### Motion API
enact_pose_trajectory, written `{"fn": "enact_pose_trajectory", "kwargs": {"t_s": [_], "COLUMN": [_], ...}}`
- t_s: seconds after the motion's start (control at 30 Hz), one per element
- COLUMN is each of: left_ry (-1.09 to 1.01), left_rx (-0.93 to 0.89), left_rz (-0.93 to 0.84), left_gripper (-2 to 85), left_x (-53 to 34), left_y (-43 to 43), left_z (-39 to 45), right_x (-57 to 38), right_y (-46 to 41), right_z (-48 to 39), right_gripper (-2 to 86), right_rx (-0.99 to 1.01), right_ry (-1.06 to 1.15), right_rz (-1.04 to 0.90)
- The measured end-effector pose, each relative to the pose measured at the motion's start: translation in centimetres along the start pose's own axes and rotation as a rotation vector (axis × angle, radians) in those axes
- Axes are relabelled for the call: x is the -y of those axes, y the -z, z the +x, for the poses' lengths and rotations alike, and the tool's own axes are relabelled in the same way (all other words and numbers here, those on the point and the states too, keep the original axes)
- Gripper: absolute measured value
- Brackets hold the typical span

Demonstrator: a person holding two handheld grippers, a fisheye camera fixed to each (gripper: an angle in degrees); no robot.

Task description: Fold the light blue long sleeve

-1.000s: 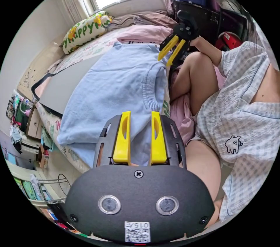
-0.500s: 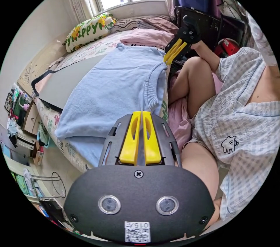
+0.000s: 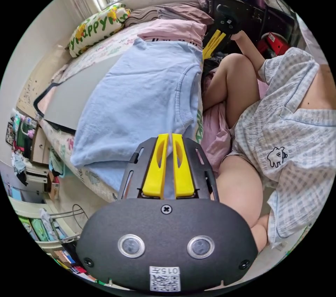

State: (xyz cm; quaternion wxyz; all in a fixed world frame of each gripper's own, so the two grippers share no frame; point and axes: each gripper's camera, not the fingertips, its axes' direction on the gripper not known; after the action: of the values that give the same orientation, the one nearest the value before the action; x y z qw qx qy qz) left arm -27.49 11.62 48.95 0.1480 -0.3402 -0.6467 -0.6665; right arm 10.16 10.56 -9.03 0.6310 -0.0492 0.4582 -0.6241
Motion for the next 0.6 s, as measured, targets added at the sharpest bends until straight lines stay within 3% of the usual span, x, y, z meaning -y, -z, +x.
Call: {"fn": "enact_pose_trajectory", "kwargs": {"t_s": [0.1,0.2,0.4,0.6], "left_ry": [-0.010,0.098,0.112,0.132], "left_rx": [0.079,0.075,0.043,-0.026], "left_rz": [0.191,0.369,0.284,0.192], "left_gripper": [1.7,3.2,6.9,7.1], "left_x": [0.5,3.6,18.2,32.7], "left_y": [4.3,5.9,-0.8,-10.8], "left_z": [0.1,-2.9,-8.5,-12.3], "right_x": [-6.6,-11.5,-12.1,-15.9], "right_y": [3.9,3.6,-0.2,-2.6], "right_z": [2.8,4.9,8.1,10.1], "right_gripper": [-0.3,1.0,6.4,8.3], "right_rx": [-0.032,-0.013,-0.130,-0.009], "right_ry": [-0.245,-0.439,-0.570,-0.607], "right_rz": [0.342,0.497,0.250,0.315]}}
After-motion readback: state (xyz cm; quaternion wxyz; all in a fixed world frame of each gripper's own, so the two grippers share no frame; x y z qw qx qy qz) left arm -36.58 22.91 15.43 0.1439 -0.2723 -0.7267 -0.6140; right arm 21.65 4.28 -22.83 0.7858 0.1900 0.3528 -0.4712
